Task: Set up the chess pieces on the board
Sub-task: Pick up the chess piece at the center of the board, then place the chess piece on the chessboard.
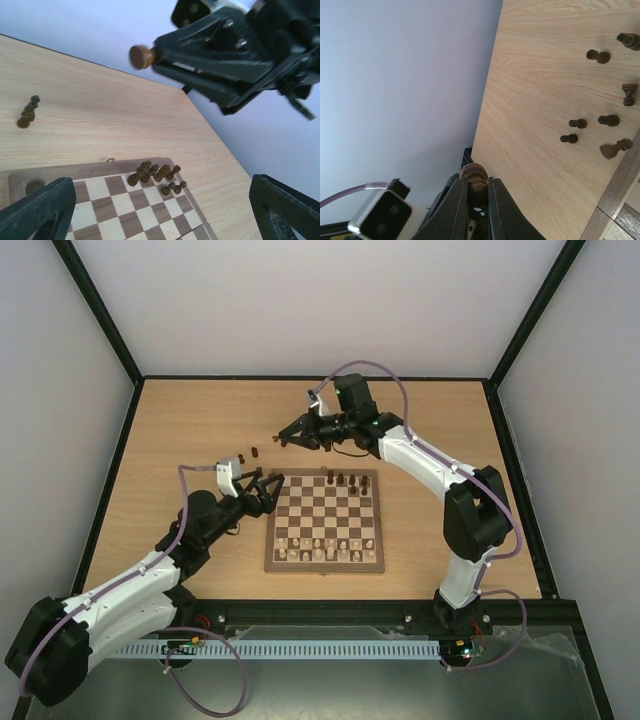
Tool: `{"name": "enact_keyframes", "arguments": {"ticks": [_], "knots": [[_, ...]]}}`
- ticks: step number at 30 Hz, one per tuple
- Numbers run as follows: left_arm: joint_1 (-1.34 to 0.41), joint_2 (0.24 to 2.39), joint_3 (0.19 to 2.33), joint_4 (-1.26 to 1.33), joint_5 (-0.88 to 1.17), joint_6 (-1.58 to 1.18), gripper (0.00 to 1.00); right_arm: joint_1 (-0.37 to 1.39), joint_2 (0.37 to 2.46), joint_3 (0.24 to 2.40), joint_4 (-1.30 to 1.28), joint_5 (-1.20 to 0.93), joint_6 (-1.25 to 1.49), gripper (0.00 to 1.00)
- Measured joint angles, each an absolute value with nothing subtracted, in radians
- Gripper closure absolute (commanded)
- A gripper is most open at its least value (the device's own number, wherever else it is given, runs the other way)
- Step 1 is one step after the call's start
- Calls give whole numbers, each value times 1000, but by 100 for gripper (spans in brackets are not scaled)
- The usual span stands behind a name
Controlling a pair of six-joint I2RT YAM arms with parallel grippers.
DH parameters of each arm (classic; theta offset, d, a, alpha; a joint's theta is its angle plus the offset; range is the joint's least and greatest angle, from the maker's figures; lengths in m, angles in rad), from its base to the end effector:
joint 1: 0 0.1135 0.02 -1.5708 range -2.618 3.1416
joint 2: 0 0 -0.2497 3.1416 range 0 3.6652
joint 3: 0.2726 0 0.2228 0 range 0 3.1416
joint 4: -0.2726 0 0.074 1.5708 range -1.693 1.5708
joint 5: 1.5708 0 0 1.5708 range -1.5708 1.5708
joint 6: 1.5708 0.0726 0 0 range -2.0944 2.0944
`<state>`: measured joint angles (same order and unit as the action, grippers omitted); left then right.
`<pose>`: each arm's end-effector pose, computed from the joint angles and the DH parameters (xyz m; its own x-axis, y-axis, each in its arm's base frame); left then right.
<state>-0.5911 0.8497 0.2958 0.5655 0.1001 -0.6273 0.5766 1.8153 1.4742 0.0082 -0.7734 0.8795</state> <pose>0.1748 -0.1261 0.2409 -0.3664 -0.4575 -0.8102 0.5218 0.6200 -0.5860 0.3259 0.2724 0.2994 -0.9016 0.0713 -0.4267 -0.3905 0.2902 0.8737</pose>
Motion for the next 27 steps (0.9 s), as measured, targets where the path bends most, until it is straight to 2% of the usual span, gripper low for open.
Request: {"name": "enact_keyframes", "arguments": {"ticks": [6,15,22,27], "knots": [[-608,852,296,541,-23,-608,1,577,1802,1478,0,-764,854,92],[-600,702,313,354,-191,-612,0,578,1837,1500,-117,-656,740,91],[-551,746,485,40,-292,-652,1,636,1834,1579,-315,-356,560,89],[-478,736,515,-125,-344,-691,1,718,1824,1580,-425,-156,475,89]]}}
